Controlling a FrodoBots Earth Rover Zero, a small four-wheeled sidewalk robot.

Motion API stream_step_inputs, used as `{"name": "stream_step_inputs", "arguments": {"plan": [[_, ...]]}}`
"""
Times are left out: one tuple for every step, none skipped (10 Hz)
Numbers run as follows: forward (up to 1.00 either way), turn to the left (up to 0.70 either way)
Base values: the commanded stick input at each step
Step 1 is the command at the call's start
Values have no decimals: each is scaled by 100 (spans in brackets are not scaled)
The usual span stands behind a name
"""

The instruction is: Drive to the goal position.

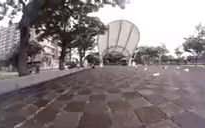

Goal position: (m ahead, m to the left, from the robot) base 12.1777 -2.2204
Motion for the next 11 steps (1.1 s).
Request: {"name": "stream_step_inputs", "arguments": {"plan": [[100,0],[100,0],[100,0],[100,0],[100,0],[100,0],[100,0],[100,0],[100,0],[100,0],[100,0]]}}
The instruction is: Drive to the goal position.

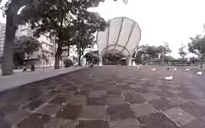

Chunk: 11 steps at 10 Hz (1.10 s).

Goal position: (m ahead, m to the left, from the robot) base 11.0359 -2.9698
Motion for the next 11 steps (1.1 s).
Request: {"name": "stream_step_inputs", "arguments": {"plan": [[100,0],[100,0],[100,0],[100,0],[100,0],[100,0],[100,0],[100,0],[100,0],[100,0],[100,0]]}}
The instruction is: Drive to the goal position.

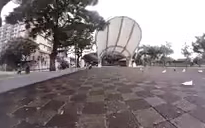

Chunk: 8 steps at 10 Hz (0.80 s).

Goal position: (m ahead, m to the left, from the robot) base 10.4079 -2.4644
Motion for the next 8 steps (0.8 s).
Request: {"name": "stream_step_inputs", "arguments": {"plan": [[100,0],[100,0],[100,0],[100,0],[100,0],[100,0],[100,0],[100,0]]}}
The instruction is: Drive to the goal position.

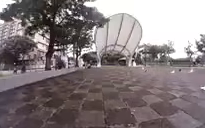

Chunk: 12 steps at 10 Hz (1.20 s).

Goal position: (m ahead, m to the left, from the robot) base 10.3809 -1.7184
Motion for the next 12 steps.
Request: {"name": "stream_step_inputs", "arguments": {"plan": [[100,0],[100,0],[100,0],[100,0],[100,0],[100,0],[100,0],[100,0],[100,0],[100,0],[100,0],[100,0]]}}
